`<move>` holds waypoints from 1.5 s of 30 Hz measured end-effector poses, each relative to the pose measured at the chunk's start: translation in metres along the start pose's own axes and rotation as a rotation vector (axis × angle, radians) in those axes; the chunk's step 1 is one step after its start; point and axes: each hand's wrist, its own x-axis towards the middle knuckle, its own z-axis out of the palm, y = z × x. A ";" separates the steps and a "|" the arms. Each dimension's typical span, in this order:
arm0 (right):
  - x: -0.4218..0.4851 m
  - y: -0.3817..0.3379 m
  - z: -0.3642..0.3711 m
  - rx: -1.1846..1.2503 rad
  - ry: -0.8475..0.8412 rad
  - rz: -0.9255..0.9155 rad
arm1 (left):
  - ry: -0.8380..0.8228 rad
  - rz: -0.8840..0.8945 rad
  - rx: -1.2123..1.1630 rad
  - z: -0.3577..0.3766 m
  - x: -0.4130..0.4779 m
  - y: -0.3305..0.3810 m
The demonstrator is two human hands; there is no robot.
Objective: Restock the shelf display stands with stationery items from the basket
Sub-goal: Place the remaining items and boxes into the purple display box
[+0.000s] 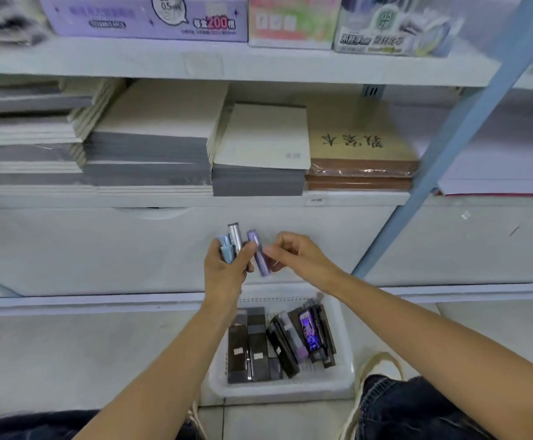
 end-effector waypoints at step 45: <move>0.023 -0.313 -0.156 -0.777 0.639 -0.490 | -0.428 0.355 -0.031 0.098 0.021 0.294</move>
